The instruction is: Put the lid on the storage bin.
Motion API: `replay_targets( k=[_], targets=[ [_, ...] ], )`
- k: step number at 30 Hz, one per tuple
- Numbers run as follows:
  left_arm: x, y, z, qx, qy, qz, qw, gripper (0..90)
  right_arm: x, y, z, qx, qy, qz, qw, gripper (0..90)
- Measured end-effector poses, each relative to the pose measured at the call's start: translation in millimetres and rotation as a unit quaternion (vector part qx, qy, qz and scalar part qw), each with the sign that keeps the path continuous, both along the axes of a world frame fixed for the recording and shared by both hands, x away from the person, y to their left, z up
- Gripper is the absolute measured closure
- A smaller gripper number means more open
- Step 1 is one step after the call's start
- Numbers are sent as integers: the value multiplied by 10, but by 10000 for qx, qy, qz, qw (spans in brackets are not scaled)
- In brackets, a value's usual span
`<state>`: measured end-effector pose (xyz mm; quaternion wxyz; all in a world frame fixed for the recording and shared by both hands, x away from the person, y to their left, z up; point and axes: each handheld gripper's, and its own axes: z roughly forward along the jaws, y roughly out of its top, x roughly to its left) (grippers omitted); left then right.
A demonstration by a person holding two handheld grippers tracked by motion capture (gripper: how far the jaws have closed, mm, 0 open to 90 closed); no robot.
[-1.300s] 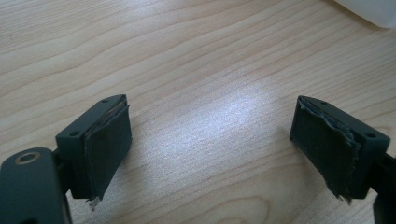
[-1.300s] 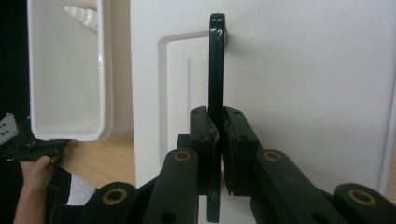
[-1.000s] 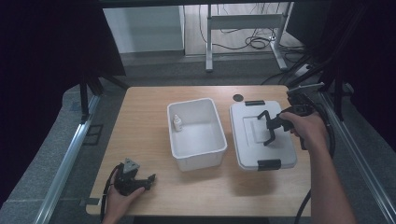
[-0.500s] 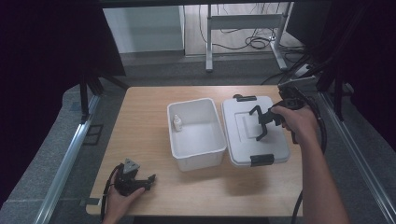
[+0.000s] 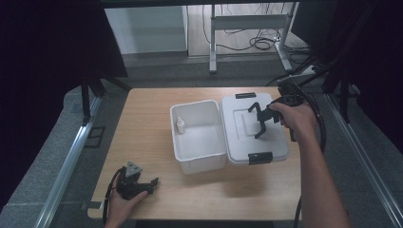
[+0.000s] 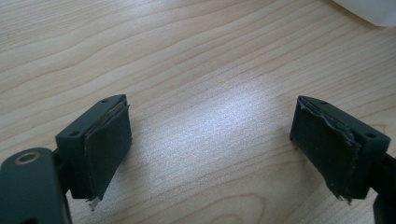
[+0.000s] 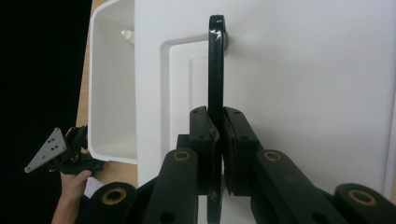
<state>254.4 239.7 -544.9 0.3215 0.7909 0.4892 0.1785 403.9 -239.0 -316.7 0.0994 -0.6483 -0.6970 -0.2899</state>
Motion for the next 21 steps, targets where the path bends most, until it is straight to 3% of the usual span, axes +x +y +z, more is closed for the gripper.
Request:
replay_targets(
  k=[21],
  targets=[
    [-2,-1,0,8,3,-23,10000,123,100,398,74,-14,7,159,9999,835]
  ],
)
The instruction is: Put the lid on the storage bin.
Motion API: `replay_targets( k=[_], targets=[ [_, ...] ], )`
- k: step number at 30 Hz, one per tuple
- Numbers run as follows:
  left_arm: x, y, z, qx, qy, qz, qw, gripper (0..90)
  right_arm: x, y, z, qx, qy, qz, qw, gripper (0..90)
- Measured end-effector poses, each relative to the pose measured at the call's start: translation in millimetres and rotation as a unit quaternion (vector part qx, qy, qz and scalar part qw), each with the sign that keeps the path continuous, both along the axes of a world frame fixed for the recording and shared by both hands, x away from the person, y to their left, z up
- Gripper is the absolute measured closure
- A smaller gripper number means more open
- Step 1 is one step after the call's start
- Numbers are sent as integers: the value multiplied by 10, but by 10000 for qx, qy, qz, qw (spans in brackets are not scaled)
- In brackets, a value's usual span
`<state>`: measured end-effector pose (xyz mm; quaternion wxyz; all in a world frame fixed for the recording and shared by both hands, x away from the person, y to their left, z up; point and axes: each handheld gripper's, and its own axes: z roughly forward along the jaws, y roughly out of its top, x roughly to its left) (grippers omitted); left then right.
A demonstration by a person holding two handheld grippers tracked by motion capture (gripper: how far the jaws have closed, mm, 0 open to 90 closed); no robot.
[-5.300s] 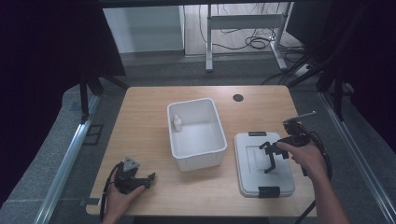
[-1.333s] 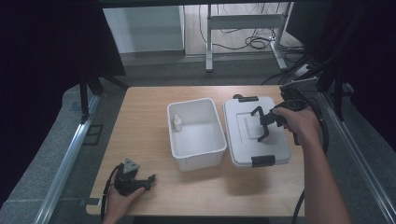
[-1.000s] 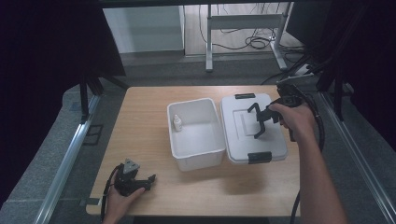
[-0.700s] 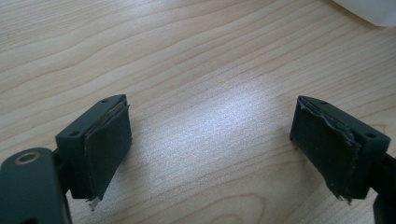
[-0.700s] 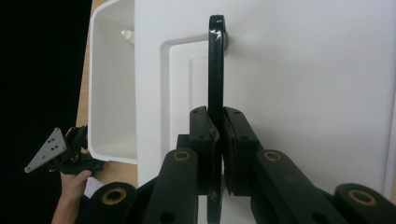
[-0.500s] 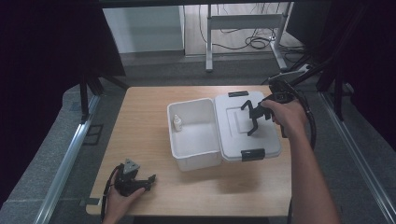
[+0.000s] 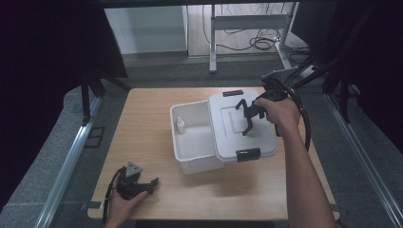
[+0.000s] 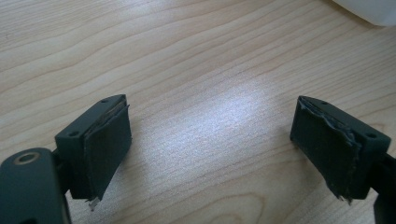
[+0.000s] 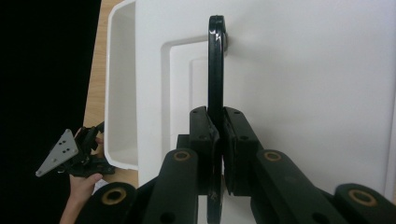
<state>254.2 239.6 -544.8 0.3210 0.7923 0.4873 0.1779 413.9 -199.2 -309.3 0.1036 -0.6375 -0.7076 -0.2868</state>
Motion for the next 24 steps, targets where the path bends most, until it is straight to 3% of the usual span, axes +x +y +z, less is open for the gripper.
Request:
replay_targets(
  k=[24],
  targets=[
    [0,-2,-1,-4,0,-29,10000,123,125,506,-13,26,124,200,9997,834]
  ],
)
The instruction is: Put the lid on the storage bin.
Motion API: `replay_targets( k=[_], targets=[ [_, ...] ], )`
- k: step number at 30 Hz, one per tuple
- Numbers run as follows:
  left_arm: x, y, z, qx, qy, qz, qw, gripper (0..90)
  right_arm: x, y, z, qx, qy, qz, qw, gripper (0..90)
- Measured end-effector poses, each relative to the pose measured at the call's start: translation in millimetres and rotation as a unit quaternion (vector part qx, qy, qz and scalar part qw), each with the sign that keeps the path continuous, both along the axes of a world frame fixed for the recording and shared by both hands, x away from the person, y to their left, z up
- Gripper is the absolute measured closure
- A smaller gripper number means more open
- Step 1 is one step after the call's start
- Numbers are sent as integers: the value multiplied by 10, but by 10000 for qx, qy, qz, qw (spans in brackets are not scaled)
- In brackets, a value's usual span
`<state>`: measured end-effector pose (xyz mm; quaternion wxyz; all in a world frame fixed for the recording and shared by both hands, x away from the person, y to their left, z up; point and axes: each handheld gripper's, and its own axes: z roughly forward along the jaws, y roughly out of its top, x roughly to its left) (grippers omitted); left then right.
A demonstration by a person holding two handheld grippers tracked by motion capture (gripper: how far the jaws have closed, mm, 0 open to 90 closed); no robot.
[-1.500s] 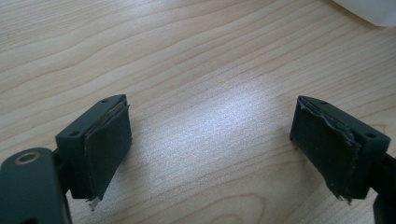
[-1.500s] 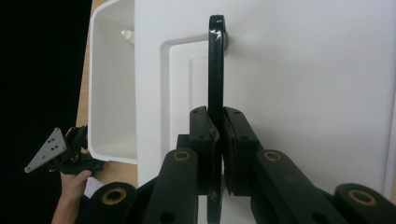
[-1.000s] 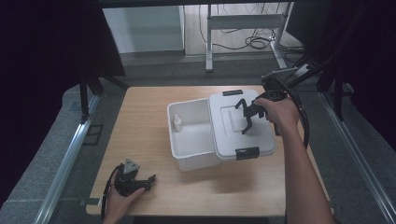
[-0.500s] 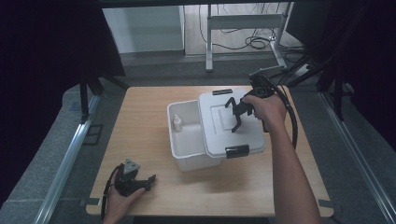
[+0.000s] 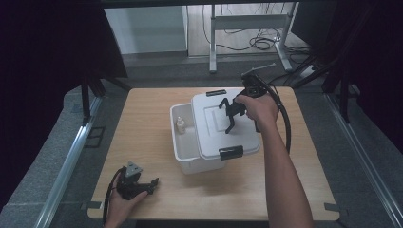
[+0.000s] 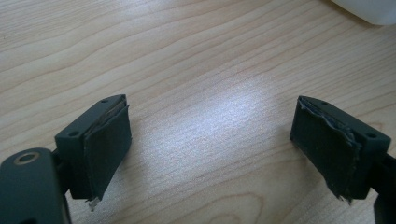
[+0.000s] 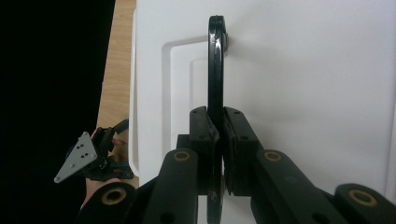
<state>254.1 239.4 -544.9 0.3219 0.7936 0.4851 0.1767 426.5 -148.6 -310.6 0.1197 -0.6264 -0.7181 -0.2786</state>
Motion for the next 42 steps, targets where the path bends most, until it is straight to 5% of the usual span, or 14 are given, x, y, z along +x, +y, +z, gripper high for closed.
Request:
replay_targets(
  k=[42],
  targets=[
    [2,-9,-2,-11,-11,-51,10000,122,114,661,-127,52,85,165,9998,833]
  ],
)
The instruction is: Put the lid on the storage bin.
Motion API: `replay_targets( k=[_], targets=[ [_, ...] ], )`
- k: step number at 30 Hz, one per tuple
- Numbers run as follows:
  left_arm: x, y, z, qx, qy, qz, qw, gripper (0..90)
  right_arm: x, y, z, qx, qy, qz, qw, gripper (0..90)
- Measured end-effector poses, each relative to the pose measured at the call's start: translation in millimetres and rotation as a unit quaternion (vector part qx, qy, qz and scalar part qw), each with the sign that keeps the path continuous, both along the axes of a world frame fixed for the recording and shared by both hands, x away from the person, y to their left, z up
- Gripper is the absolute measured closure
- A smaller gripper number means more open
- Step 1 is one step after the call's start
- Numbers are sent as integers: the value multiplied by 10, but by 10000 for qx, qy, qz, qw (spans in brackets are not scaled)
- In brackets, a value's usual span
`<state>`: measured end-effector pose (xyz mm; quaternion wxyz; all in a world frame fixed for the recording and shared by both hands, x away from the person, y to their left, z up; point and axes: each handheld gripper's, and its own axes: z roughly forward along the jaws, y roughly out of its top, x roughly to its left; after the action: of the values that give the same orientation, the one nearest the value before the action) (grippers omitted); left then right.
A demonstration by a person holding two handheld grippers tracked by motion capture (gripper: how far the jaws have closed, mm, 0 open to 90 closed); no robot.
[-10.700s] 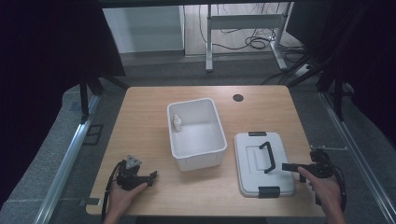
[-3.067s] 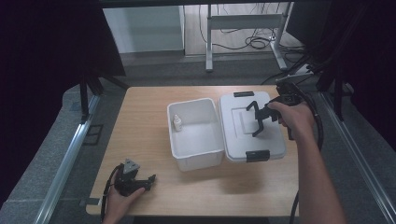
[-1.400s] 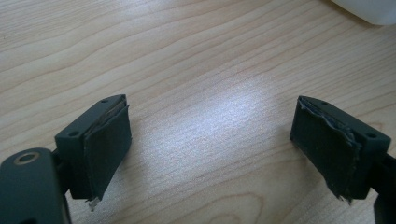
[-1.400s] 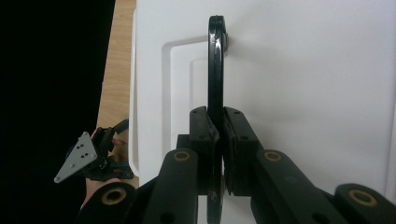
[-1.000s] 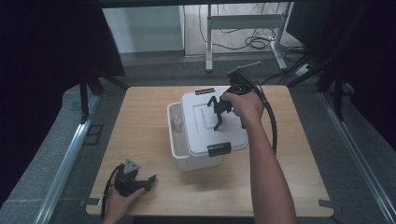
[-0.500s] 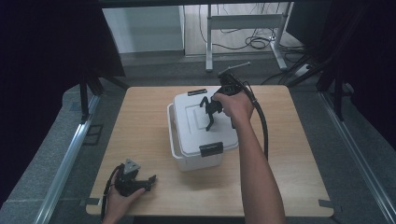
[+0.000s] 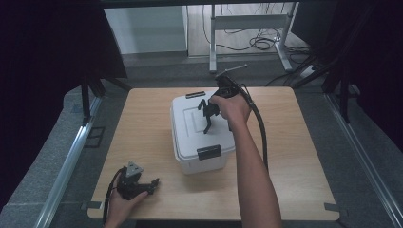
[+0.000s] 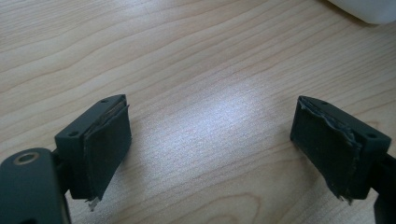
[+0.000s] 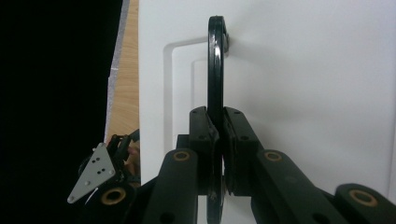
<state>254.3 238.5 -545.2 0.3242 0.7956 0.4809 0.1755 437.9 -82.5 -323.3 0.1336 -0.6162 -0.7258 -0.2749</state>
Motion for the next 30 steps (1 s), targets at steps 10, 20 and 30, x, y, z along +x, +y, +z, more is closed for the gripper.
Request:
replay_targets(
  k=[10,20,30],
  targets=[
    [-1,-2,0,0,1,-22,10000,122,37,136,-74,-54,-6,45,10000,832],
    [-2,-7,0,1,0,-40,10000,122,70,154,-141,-25,0,10,10000,830],
    [-2,-8,3,27,7,-75,10000,122,82,115,-276,54,66,-70,9999,826]
  ],
)
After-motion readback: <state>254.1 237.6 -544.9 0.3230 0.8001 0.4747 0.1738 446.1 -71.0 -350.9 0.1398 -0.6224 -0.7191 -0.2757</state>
